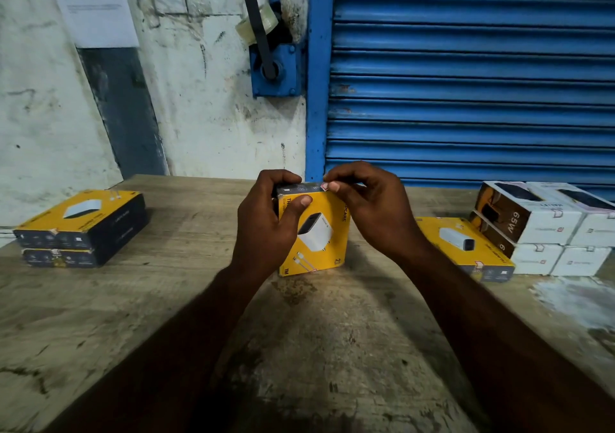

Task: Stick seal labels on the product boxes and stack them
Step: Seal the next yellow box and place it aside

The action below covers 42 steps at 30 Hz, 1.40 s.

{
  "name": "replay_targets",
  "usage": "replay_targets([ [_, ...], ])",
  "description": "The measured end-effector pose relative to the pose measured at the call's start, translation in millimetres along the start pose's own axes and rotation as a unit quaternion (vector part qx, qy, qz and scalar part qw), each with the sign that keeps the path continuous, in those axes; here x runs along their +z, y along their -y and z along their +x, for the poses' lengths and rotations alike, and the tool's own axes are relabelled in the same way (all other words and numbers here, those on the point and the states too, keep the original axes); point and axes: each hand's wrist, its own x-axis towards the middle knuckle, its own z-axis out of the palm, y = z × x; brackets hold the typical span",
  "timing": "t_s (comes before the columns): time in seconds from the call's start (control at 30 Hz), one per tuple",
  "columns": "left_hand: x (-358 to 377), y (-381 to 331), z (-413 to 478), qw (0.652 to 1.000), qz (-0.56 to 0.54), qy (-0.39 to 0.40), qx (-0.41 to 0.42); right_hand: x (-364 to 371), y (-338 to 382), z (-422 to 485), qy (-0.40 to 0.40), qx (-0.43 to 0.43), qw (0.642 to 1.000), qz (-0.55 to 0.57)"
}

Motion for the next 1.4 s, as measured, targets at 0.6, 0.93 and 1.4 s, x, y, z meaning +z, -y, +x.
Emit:
replay_targets([
  [0.6,0.7,-1.4,0.2,1.000,-0.018,0.002,-0.003,1.7,3.8,-1.3,0.020,-0.071,0.988,-0.136],
  [0.93,0.9,-2.8,0.0,1.000,-0.026,0.000,-0.005,0.5,-3.0,-0.2,0.032,-0.106,0.977,-0.181],
  [1.4,0.7,-1.9,0.6,1.000,-0.024,0.002,-0.005,-1.6,0.0,0.0,0.024,-0.038,0.995,-0.090],
])
